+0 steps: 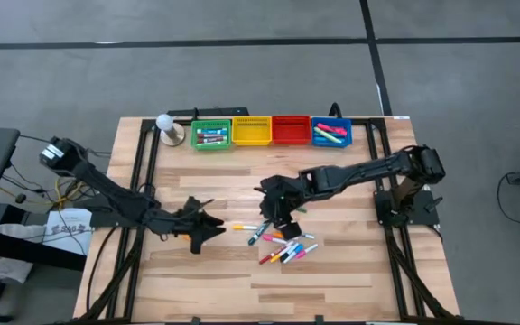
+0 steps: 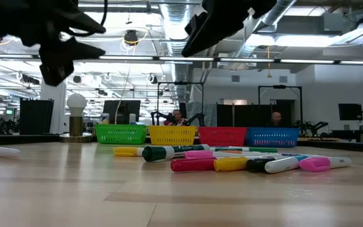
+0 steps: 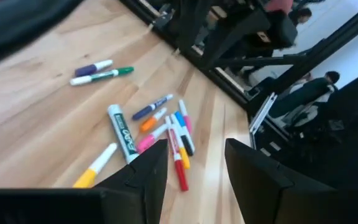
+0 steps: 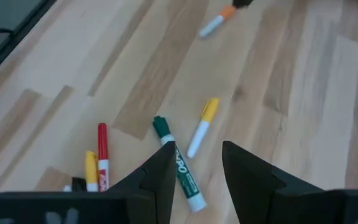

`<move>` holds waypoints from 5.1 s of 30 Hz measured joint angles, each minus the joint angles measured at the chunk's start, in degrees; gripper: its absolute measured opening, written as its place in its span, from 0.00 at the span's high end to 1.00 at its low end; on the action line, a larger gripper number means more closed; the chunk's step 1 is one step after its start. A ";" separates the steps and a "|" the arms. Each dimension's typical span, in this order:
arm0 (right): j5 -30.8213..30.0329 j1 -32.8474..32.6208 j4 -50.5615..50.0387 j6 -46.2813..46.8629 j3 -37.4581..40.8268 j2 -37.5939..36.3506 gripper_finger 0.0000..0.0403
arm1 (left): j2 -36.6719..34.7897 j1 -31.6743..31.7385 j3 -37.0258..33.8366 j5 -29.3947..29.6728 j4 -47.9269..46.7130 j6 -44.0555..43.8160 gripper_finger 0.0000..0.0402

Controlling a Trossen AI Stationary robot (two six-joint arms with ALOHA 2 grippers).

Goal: Pick & Place Markers
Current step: Put the green marker pen into the green basket

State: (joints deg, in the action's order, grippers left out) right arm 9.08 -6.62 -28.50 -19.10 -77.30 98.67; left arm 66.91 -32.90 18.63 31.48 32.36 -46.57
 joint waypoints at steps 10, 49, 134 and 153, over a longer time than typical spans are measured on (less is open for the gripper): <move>5.81 2.02 10.52 -8.30 9.29 0.07 0.69 | 14.67 -0.12 7.66 -0.61 8.00 2.57 0.60; -0.26 1.88 18.02 5.32 13.32 14.06 0.87 | 19.44 -2.04 13.14 -1.53 7.98 4.70 0.60; -4.28 -6.95 57.15 45.62 13.36 -7.61 0.84 | -2.77 4.12 13.09 -5.03 15.69 37.54 0.60; -9.13 -6.74 49.67 45.65 13.37 -7.46 0.84 | 4.42 4.43 13.09 -7.58 23.66 35.47 0.60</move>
State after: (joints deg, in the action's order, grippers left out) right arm -0.05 -13.37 21.17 26.55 -63.94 91.21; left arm 71.33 -28.47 31.73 23.90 56.02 -11.10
